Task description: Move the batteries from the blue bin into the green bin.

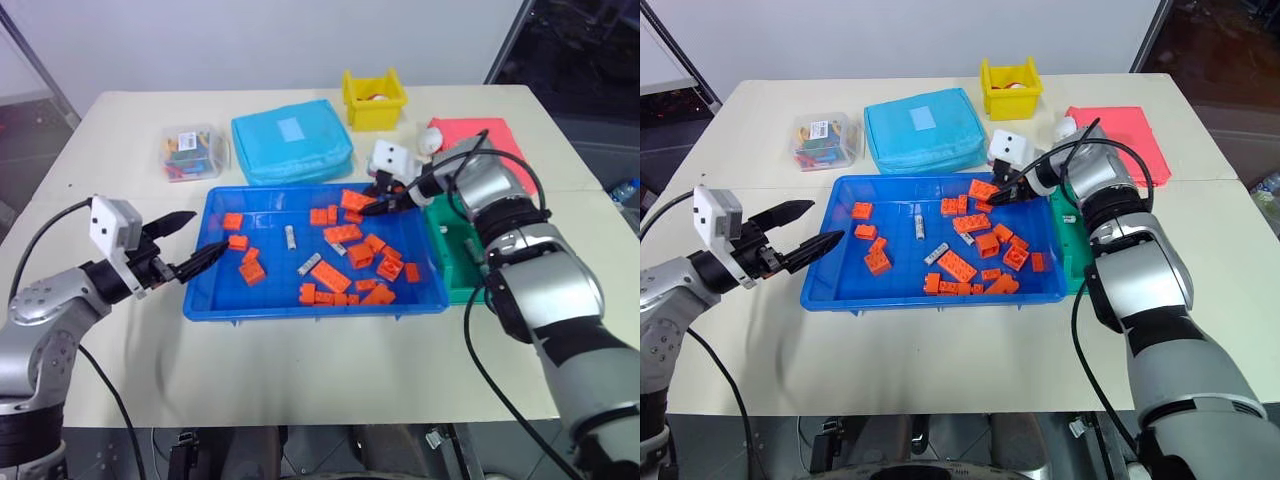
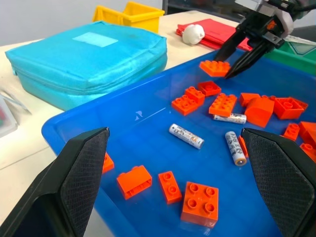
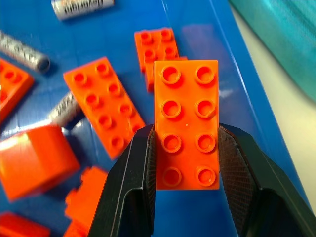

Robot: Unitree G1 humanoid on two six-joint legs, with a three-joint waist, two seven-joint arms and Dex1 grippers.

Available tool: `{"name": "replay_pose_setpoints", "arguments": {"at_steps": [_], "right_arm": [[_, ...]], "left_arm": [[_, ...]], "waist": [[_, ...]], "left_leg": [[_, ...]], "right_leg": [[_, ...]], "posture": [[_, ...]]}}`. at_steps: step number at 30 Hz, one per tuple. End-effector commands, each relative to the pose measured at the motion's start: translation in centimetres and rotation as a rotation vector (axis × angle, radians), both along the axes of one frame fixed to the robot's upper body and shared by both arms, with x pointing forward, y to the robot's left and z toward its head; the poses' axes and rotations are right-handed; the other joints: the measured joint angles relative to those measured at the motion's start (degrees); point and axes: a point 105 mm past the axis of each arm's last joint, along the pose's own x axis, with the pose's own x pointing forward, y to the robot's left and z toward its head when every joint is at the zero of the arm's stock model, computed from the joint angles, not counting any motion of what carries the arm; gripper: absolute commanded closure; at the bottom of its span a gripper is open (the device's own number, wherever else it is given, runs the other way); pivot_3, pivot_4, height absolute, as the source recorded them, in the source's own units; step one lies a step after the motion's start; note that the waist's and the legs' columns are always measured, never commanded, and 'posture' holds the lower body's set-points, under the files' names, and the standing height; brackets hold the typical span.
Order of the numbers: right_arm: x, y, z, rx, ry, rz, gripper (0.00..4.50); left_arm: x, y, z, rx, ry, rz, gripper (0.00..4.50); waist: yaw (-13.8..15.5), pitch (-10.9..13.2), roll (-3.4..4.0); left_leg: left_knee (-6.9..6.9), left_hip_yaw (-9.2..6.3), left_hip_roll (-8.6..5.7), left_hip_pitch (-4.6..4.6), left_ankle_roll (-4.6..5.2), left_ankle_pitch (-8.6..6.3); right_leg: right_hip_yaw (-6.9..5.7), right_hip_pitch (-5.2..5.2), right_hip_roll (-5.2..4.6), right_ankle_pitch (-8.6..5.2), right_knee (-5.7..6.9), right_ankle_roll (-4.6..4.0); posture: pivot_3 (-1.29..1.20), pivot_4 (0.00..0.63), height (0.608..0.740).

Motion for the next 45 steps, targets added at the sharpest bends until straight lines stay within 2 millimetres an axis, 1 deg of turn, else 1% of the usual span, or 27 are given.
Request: {"name": "replay_pose_setpoints", "arguments": {"at_steps": [1, 4, 6, 7, 8, 10, 12, 14, 16, 19, 21, 27, 33, 37, 41, 45], "right_arm": [[0.3, -0.1, 0.4, -0.021, -0.052, 0.002, 2.94], [0.5, -0.5, 0.2, -0.029, -0.059, -0.018, 1.79], [0.5, -0.5, 0.3, -0.028, -0.062, -0.023, 0.79], [0.6, -0.5, 0.4, -0.024, -0.066, -0.024, 0.22], [0.6, -0.4, 0.6, -0.022, -0.068, -0.024, 0.1], [0.6, -0.3, 0.9, -0.017, -0.072, -0.019, 0.1], [0.5, 1.4, 2.8, 0.061, -0.089, 0.016, 0.1], [0.0, 3.2, 4.3, 0.134, -0.084, 0.067, 0.1], [-0.6, 4.8, 5.1, 0.174, -0.073, 0.119, 0.1], [-1.5, 6.8, 5.4, 0.212, -0.058, 0.175, 0.1], [-2.2, 8.0, 5.1, 0.232, -0.04, 0.211, 0.1], [-3.6, 11.2, 3.0, 0.256, 0.017, 0.272, 0.1], [-4.0, 13.5, 0.6, 0.245, 0.066, 0.283, 0.1], [-3.5, 14.3, -0.8, 0.217, 0.064, 0.259, 0.1], [-2.9, 14.5, -2.0, 0.189, 0.063, 0.218, 0.1], [-2.6, 14.5, -2.7, 0.156, 0.039, 0.206, 0.1]], "left_arm": [[0.0, -0.4, 0.7, 0.004, -0.038, -0.015, 0.0], [-0.1, -0.5, 0.7, 0.005, -0.036, -0.021, 0.0], [-0.1, -0.5, 0.7, 0.006, -0.035, -0.019, 0.0], [-0.2, -0.4, 0.7, 0.006, -0.035, -0.018, 0.0], [-0.2, -0.4, 0.7, 0.007, -0.035, -0.018, 0.0], [-0.3, -0.4, 0.6, 0.007, -0.035, -0.017, 0.0], [-0.3, -0.3, 0.6, 0.008, -0.034, -0.016, 0.0], [-0.4, -0.3, 0.6, 0.01, -0.034, -0.016, 0.0], [-0.3, -0.3, 0.6, 0.011, -0.033, -0.018, 0.0], [-0.2, -0.3, 0.7, 0.013, -0.032, -0.023, 0.0], [-0.2, -0.3, 0.8, 0.016, -0.03, -0.029, 0.0], [-0.6, -0.2, 1.0, 0.026, -0.02, -0.056, 0.0], [-0.7, -0.2, 1.1, 0.024, -0.021, -0.053, 0.0], [-0.9, -0.3, 1.1, 0.019, -0.023, -0.048, 0.0], [-1.0, -0.4, 1.0, 0.014, -0.024, -0.039, 0.0], [-1.1, -0.4, 0.9, 0.01, -0.024, -0.033, 0.0]], "waist": [[0.06, 0.0, 0.0], [0.09, 0.0, 0.0], [0.07, 0.0, 0.0], [0.07, 0.0, 0.0], [0.07, 0.0, 0.0], [0.07, 0.0, 0.0], [0.08, 0.0, 0.0], [-0.05, 0.0, 0.0], [-0.13, 0.01, 0.0], [0.09, 0.0, 0.0], [0.22, 0.0, 0.0], [0.19, -0.02, -0.04], [0.0, -0.02, -0.04], [0.05, -0.02, -0.04], [0.08, -0.02, -0.04], [0.06, -0.02, -0.04]], "left_leg": [[0.0, 0.0, 0.0, 0.0, 0.0, 0.0], [0.0, 0.0, 0.0, 0.0, 0.0, 0.0], [0.0, 0.0, -0.01, 0.0, 0.0, 0.0], [0.0, 0.0, -0.01, 0.0, 0.0, 0.0], [0.0, 0.0, -0.01, 0.0, 0.0, 0.0], [0.01, -0.01, 0.0, 0.0, 0.0, 0.0], [0.0, -0.01, 0.0, 0.0, 0.0, 0.0], [0.0, -0.01, 0.0, 0.0, 0.0, 0.0], [-0.01, -0.04, 0.04, 0.02, 0.0, 0.0], [-0.04, -0.08, 0.04, 0.06, 0.0, 0.0], [-0.03, -0.14, 0.03, 0.05, 0.0, 0.0], [-0.02, -0.17, 0.0, 0.05, 0.0, 0.0], [-0.05, -0.18, 0.02, 0.07, 0.0, 0.0], [-0.06, -0.18, 0.02, 0.08, 0.0, 0.0], [-0.05, -0.18, 0.01, 0.08, 0.0, 0.0], [-0.06, -0.19, 0.01, 0.08, -0.01, 0.0]], "right_leg": [[0.0, 0.01, 0.0, 0.0, 0.0, 0.0], [0.0, 0.0, -0.01, 0.0, 0.0, 0.0], [0.0, 0.01, -0.01, 0.0, 0.0, 0.0], [0.0, 0.0, -0.01, 0.0, 0.0, 0.0], [0.0, 0.01, -0.01, 0.0, 0.0, 0.0], [0.0, 0.01, -0.01, 0.0, 0.0, 0.0], [0.0, 0.01, -0.01, 0.0, 0.0, 0.0], [0.0, 0.01, 0.0, 0.0, 0.0, 0.0], [0.0, -0.03, 0.01, 0.0, 0.01, 0.0], [0.0, -0.02, 0.01, 0.0, 0.04, 0.0], [-0.01, 0.01, -0.01, 0.0, 0.03, 0.0], [-0.03, 0.06, -0.04, 0.0, 0.0, 0.0], [-0.02, 0.01, -0.01, 0.0, 0.02, -0.01], [-0.02, 0.01, -0.01, 0.01, 0.02, -0.01], [-0.02, 0.03, -0.03, 0.01, 0.01, -0.01], [-0.02, 0.03, -0.02, 0.01, 0.02, -0.01]], "posture": [[0.0, 0.15, 0.74], [0.0, 0.15, 0.74], [0.0, 0.15, 0.74], [0.0, 0.15, 0.74], [0.0, 0.15, 0.74], [0.0, 0.15, 0.74], [0.0, 0.15, 0.74], [0.0, 0.15, 0.74], [0.0, 0.15, 0.74], [0.0, 0.15, 0.74], [0.0, 0.15, 0.74], [0.0, 0.15, 0.74], [0.0, 0.15, 0.74], [0.0, 0.15, 0.74], [0.0, 0.15, 0.74], [0.0, 0.15, 0.74]]}}
